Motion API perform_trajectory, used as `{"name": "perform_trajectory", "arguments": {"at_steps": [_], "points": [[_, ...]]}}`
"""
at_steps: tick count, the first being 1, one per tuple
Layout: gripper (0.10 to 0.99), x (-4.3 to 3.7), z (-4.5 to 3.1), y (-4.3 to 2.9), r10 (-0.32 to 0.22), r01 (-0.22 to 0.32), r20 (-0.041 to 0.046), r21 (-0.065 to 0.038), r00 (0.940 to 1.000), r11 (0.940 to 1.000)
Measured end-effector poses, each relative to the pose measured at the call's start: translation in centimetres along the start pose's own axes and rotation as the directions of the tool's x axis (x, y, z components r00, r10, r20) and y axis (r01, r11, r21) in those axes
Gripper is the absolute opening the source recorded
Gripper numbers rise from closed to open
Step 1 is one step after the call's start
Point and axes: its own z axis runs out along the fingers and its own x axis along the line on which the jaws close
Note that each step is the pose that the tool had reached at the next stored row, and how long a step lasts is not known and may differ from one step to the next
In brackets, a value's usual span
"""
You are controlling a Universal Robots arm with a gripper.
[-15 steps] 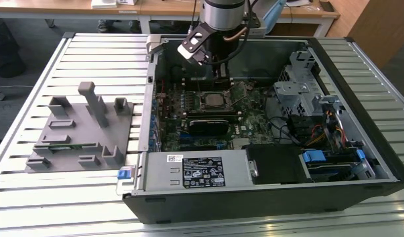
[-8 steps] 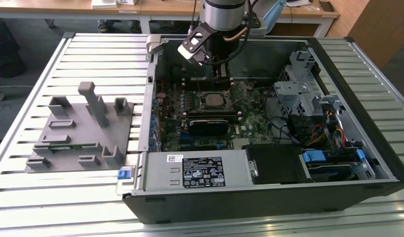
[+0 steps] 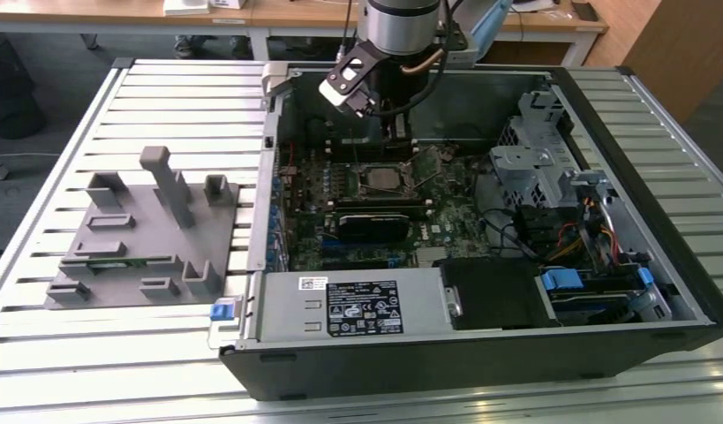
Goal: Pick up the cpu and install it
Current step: 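Close the cpu cover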
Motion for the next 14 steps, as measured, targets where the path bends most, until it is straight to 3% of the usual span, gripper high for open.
{"name": "perform_trajectory", "arguments": {"at_steps": [10, 14], "points": [[0.106, 0.02, -0.72, 0.21, 0.0, 0.0, -0.0002, 0.0, 1.0, 1.0], [0.106, 0.02, -0.66, 1.2, 0.0, 0.0, -0.0001, 0.002, 1.0, 1.0]]}}
